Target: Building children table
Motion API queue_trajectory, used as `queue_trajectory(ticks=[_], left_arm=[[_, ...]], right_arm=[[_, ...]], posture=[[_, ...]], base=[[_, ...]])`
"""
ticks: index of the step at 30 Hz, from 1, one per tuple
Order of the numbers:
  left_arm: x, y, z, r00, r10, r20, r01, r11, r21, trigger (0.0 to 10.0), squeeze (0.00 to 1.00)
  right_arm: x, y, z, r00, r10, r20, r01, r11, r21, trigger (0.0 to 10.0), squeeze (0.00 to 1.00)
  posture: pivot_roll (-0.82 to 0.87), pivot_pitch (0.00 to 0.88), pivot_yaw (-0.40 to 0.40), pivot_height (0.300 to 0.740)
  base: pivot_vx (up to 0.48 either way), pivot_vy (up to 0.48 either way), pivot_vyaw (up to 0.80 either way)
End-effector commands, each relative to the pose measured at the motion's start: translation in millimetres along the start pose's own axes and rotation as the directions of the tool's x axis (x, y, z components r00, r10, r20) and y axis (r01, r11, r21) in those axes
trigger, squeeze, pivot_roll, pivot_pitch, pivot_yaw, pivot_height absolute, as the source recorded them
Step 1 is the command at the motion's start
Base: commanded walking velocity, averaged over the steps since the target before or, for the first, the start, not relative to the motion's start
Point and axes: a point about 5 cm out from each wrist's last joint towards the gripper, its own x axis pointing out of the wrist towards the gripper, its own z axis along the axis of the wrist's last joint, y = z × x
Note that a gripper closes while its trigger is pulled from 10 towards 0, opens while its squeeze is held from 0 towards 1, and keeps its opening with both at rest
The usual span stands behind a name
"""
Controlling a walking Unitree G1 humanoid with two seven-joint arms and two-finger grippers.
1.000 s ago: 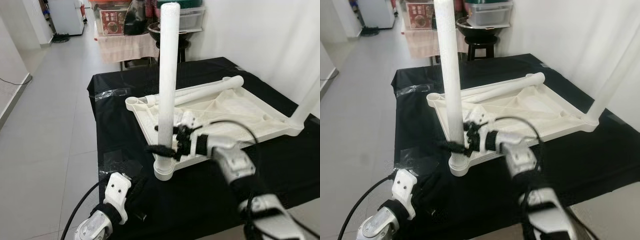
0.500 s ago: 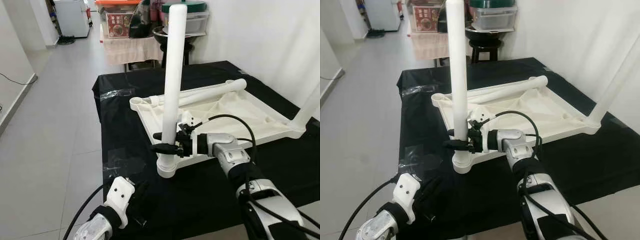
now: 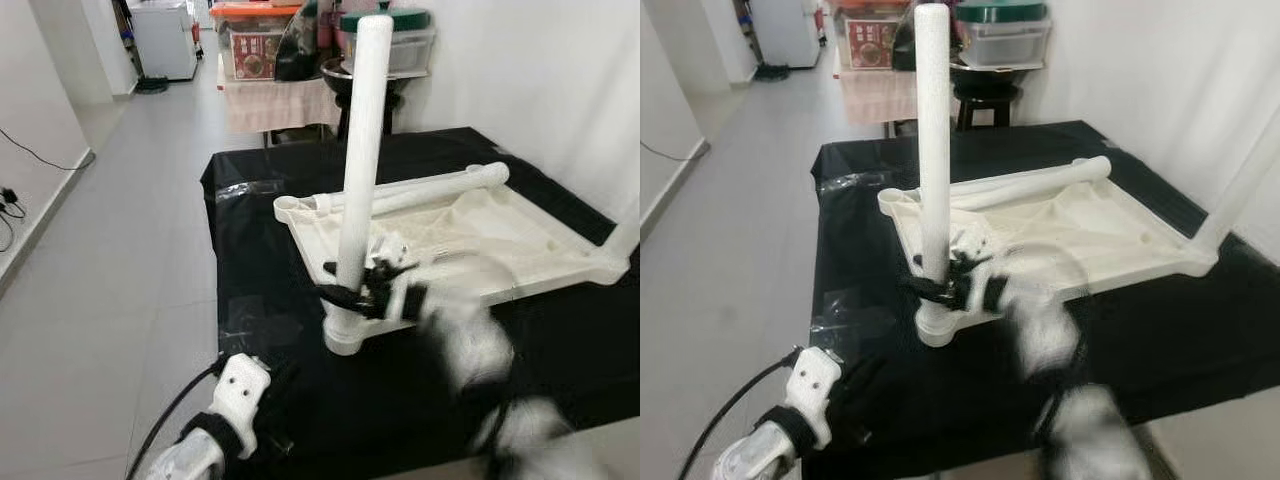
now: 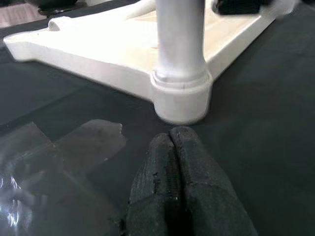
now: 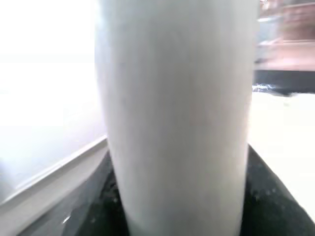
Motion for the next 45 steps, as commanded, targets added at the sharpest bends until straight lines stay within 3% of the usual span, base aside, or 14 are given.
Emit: queue_trajectory(ticks=[1,10,11,12,13,21,22,24,25,36,37,38,39,45], left_arm=[[0.5,6.6,-0.4,1.000,0.011,-0.007,-0.011,1.000,-0.007,10.0,0.00],[4.2,10.1,-0.5,0.999,0.040,-0.001,-0.040,0.999,-0.006,10.0,0.00],[4.9,10.2,-0.7,0.999,0.040,-0.001,-0.040,0.999,-0.004,10.0,0.00],[4.9,10.2,-0.7,0.999,0.040,-0.001,-0.040,0.999,-0.004,10.0,0.00],[6.4,9.8,-1.0,1.000,0.027,-0.003,-0.027,1.000,-0.001,10.0,0.00],[9.2,8.1,-2.1,1.000,0.014,-0.004,-0.014,1.000,-0.005,10.0,0.00],[9.6,7.6,-2.4,1.000,0.015,-0.004,-0.015,1.000,-0.006,10.0,0.00],[9.9,7.2,-2.6,1.000,0.015,-0.003,-0.015,1.000,-0.007,10.0,0.00],[10.1,6.8,-2.9,1.000,0.016,-0.003,-0.016,1.000,-0.007,10.0,0.00],[10.6,5.6,-4.3,1.000,0.015,-0.003,-0.015,1.000,-0.011,10.0,0.00],[10.7,5.7,-4.4,1.000,0.014,-0.003,-0.014,1.000,-0.011,10.0,0.00],[10.7,5.7,-4.5,1.000,0.014,-0.003,-0.014,1.000,-0.011,10.0,0.00],[10.6,5.7,-4.5,1.000,0.014,-0.003,-0.014,1.000,-0.011,10.0,0.00],[10.4,6.0,-4.4,1.000,0.013,-0.003,-0.013,1.000,-0.010,10.0,0.00]], right_arm=[[-3.2,7.0,-29.2,0.988,-0.041,-0.151,0.051,0.997,0.066,0.0,0.00],[4.5,3.0,-29.1,0.984,0.027,-0.178,-0.021,0.999,0.033,0.0,0.00],[3.1,5.5,-24.7,0.987,0.045,-0.157,-0.037,0.998,0.056,10.0,0.00],[3.1,5.5,-24.7,0.987,0.045,-0.157,-0.037,0.998,0.056,10.0,0.00],[2.9,8.7,-12.5,0.981,0.155,-0.120,-0.150,0.988,0.050,10.0,1.00],[7.8,0.8,27.0,0.905,0.423,-0.045,-0.424,0.905,-0.021,10.0,1.00],[11.3,-7.0,36.0,0.883,0.467,-0.052,-0.470,0.882,-0.042,10.0,0.17],[13.3,-12.2,42.3,0.868,0.494,-0.058,-0.496,0.866,-0.055,10.0,0.17],[15.2,-18.0,48.4,0.841,0.535,-0.078,-0.540,0.839,-0.067,10.0,0.00],[23.1,-35.4,66.9,0.759,0.628,-0.169,-0.643,0.765,-0.042,10.0,0.00],[23.4,-36.4,66.6,0.756,0.632,-0.168,-0.646,0.763,-0.035,5.6,0.00],[23.3,-37.0,66.4,0.752,0.640,-0.160,-0.651,0.759,-0.021,5.0,0.00],[22.3,-37.7,65.9,0.746,0.649,-0.150,-0.657,0.754,-0.006,0.0,0.00],[15.3,-45.2,57.7,0.763,0.634,-0.124,-0.640,0.769,-0.006,0.0,0.00]], posture=[[-0.07,0.000,0.011,0.740],[-0.05,0.000,0.006,0.740],[-0.05,0.000,0.008,0.740],[-0.05,0.000,0.008,0.740],[-0.05,0.000,0.008,0.740],[-0.04,0.000,-0.001,0.740],[-0.03,0.000,-0.005,0.740],[-0.03,0.000,-0.005,0.740],[-0.03,0.000,-0.011,0.740],[-0.01,0.000,-0.019,0.740],[-0.01,0.000,-0.021,0.740],[-0.01,0.000,-0.021,0.740],[-0.01,0.000,-0.019,0.740],[-0.01,0.000,-0.013,0.740]], base=[[0.000,0.000,0.00],[0.000,0.000,0.00],[0.000,0.000,0.00],[0.000,0.000,0.00],[0.000,0.000,0.00],[0.000,0.000,0.00],[0.000,0.000,0.00],[0.000,0.000,0.00],[0.000,0.000,0.00],[0.000,0.000,0.00],[0.000,0.000,0.00],[0.000,0.000,0.00],[0.000,0.000,0.00],[0.000,0.000,0.00]])
